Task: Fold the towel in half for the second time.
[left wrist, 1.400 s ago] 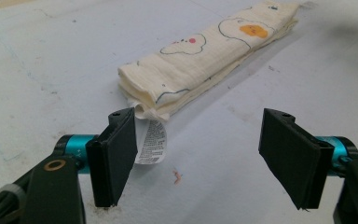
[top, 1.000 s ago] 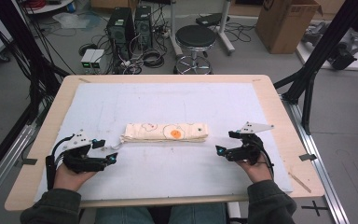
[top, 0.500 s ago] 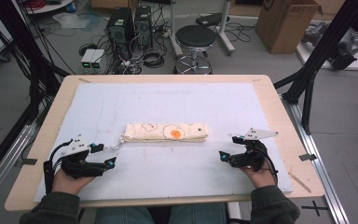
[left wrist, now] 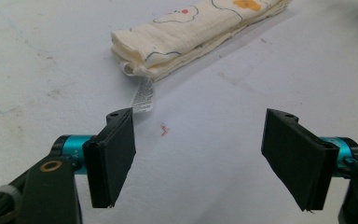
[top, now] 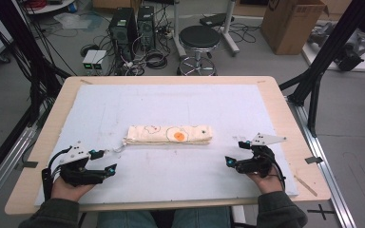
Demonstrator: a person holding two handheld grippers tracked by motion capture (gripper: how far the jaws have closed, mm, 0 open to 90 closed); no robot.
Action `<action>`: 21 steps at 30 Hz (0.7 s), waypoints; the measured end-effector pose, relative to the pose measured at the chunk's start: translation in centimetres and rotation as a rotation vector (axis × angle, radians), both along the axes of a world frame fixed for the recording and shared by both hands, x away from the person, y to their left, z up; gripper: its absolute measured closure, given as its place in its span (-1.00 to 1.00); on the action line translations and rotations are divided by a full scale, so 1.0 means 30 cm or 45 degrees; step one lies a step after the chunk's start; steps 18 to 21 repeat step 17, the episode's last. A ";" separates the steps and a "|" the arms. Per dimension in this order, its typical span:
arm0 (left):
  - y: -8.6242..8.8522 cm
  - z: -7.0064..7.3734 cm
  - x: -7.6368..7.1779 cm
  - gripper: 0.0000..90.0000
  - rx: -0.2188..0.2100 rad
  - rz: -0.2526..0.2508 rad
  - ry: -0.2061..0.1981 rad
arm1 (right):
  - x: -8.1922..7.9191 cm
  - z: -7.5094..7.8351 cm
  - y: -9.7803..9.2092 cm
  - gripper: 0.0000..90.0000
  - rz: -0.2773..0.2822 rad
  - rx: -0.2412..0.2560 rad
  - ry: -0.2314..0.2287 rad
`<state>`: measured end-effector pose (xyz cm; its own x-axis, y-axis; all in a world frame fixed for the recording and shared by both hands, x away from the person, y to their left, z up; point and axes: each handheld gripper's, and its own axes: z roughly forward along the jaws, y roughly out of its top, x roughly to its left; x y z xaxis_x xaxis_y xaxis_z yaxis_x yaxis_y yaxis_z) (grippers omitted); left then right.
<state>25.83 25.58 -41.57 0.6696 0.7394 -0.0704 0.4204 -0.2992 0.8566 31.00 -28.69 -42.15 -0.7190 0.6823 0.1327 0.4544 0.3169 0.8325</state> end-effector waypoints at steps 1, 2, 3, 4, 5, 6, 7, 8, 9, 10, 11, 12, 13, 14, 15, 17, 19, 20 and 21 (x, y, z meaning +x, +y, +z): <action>-0.001 -0.001 -0.002 -0.42 -0.003 0.000 0.003 | -0.001 0.000 -0.001 -0.74 -0.002 -0.002 0.003; -0.001 -0.002 -0.004 -0.41 -0.002 -0.002 0.000 | -0.002 0.000 -0.001 -0.74 -0.004 0.000 0.001; -0.001 -0.003 -0.006 -0.41 -0.004 -0.001 -0.001 | -0.002 -0.001 -0.003 -0.74 -0.002 -0.001 -0.003; -0.001 -0.004 -0.008 -0.42 -0.004 0.002 -0.004 | -0.002 -0.002 -0.004 -0.74 0.002 -0.002 -0.004; 0.000 -0.004 -0.009 -0.42 -0.002 -0.001 -0.002 | -0.003 -0.003 -0.004 -0.74 0.002 0.001 -0.004; 0.000 -0.005 -0.010 -0.42 0.001 -0.002 -0.004 | -0.006 -0.003 -0.004 -0.74 -0.004 -0.001 -0.001; 0.000 -0.007 -0.012 -0.42 0.002 -0.003 -0.004 | -0.006 -0.005 -0.005 -0.74 0.001 -0.001 -0.002; 0.001 -0.008 -0.013 -0.41 0.003 -0.002 -0.001 | -0.009 -0.006 -0.005 -0.74 0.001 -0.002 0.000; 0.003 -0.008 -0.013 -0.42 0.007 -0.001 -0.004 | -0.009 -0.007 -0.005 -0.74 0.004 -0.004 -0.006; 0.003 -0.009 -0.015 -0.42 0.002 0.003 -0.008 | -0.009 -0.008 -0.005 -0.74 0.005 -0.005 -0.009; 0.004 -0.009 -0.016 -0.41 0.003 -0.001 -0.011 | -0.011 -0.008 -0.004 -0.74 0.005 -0.006 -0.008; 0.004 -0.009 -0.017 -0.41 0.002 0.000 -0.014 | -0.013 -0.008 -0.004 -0.74 0.006 -0.004 -0.002; 0.005 -0.009 -0.018 -0.41 0.006 -0.005 -0.015 | -0.014 -0.008 -0.004 -0.74 0.001 -0.002 0.002; 0.004 -0.009 -0.020 -0.41 0.002 -0.001 -0.013 | -0.013 -0.008 -0.004 -0.74 0.001 -0.001 -0.004; 0.004 -0.010 -0.020 -0.42 0.002 0.000 -0.014 | -0.013 -0.009 -0.004 -0.74 0.000 -0.002 -0.004; 0.003 -0.011 -0.020 -0.42 0.008 -0.005 -0.013 | -0.013 -0.012 -0.004 -0.74 0.000 0.001 0.002; 0.003 -0.011 -0.020 -0.42 0.008 -0.005 -0.013 | -0.013 -0.012 -0.004 -0.74 0.000 0.001 0.002; 0.003 -0.011 -0.020 -0.42 0.008 -0.005 -0.013 | -0.013 -0.012 -0.004 -0.74 0.000 0.001 0.002; 0.003 -0.011 -0.020 -0.42 0.008 -0.005 -0.013 | -0.013 -0.012 -0.004 -0.74 0.000 0.001 0.002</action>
